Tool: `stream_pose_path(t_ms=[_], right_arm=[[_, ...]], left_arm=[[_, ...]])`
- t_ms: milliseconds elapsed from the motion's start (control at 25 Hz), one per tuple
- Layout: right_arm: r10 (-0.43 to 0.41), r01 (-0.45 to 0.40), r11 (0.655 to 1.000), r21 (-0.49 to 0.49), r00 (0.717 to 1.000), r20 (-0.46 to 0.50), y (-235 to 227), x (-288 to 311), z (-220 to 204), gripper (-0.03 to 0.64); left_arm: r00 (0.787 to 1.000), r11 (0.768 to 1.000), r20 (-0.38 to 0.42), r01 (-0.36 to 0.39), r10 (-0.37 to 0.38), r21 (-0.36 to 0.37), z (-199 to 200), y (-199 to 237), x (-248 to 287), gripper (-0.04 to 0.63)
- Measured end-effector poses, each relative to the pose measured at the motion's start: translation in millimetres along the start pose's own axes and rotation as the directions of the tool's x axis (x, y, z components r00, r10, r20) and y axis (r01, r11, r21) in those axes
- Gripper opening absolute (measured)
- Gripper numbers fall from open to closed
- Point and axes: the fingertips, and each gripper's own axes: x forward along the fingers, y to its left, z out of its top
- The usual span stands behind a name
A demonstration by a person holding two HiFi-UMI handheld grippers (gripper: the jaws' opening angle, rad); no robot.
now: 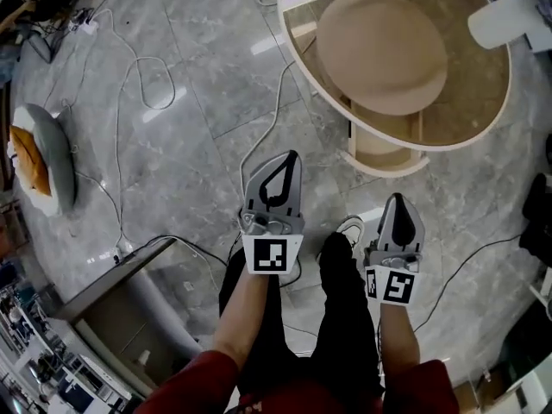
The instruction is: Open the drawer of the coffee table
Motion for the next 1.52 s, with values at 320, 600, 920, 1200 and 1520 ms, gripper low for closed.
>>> stream_pose_path(t_ms=[320, 600, 920, 1200, 1520], right_arm=[[-0.008, 0.007, 1.000, 0.023, 0.998, 0.055, 6, -30, 250, 0.022], [-0.022, 0.024, 1.000, -0.005, 0.983, 0.180, 6, -84, 426, 0.023], [-0.102, 0.123, 0.991, -0.043, 0.939, 0.329, -3, -123, 524, 0.023], [-0.151, 0.169, 0.986, -0.012, 0.913, 0.379, -5, -139, 542, 0.023], [-0.178, 0.192, 0.981, 0.000, 0.910, 0.375, -19, -153, 539, 0.021]], left_arm=[[1.000, 1.000, 0.020, 0.015, -0.015, -0.015, 251, 62, -30, 0.014], [0.996, 0.985, -0.088, -0.028, 0.013, -0.172, 385, 104, -64, 0.014], [0.999, 0.993, 0.006, -0.046, 0.047, -0.112, 460, 146, -83, 0.014], [0.998, 0.996, 0.058, -0.035, 0.040, -0.078, 487, 157, -82, 0.014], [0.996, 0.998, 0.090, -0.015, 0.021, -0.065, 498, 146, -82, 0.014]])
